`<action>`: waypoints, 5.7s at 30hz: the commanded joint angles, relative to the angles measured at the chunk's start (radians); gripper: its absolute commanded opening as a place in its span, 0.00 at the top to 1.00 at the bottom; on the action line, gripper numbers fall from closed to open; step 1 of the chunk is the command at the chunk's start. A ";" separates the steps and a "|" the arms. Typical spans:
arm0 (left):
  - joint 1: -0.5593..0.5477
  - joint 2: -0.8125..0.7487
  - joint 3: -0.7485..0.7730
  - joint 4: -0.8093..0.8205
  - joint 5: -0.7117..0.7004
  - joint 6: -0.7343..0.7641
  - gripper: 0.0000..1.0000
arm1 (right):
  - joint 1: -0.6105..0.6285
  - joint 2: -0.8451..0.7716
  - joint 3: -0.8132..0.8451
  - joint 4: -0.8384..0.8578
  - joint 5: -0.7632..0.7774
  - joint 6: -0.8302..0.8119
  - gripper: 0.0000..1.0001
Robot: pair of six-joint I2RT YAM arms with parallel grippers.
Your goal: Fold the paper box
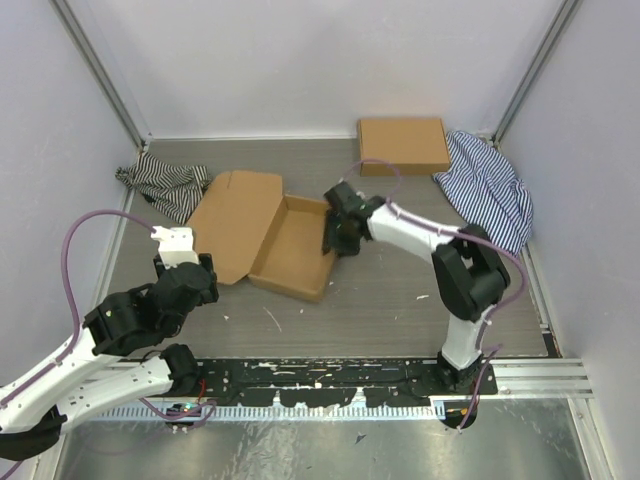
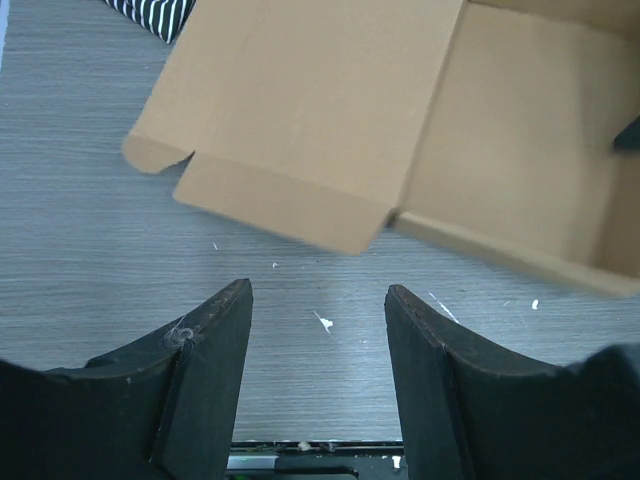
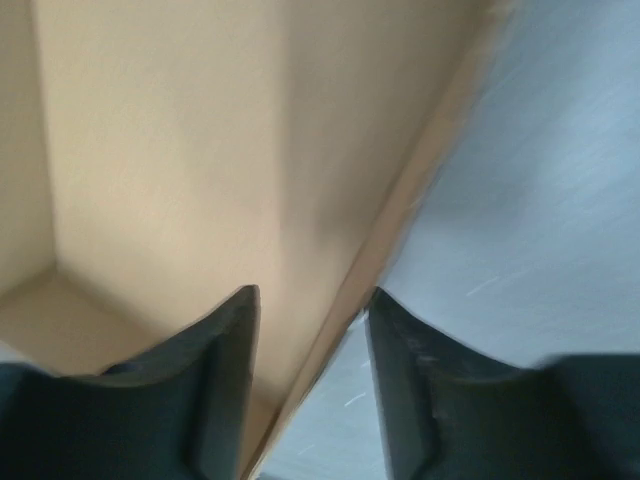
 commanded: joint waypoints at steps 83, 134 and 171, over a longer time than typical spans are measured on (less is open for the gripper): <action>0.007 0.301 -0.045 0.166 0.042 -0.226 0.39 | 0.226 -0.297 -0.349 0.049 0.349 0.198 0.99; 0.406 0.673 -0.052 0.493 0.420 -0.038 0.65 | 0.195 -0.137 -0.174 -0.013 0.347 0.043 0.86; 0.841 1.108 0.375 0.567 0.730 0.040 0.44 | -0.283 0.079 0.267 0.063 -0.143 -0.232 0.20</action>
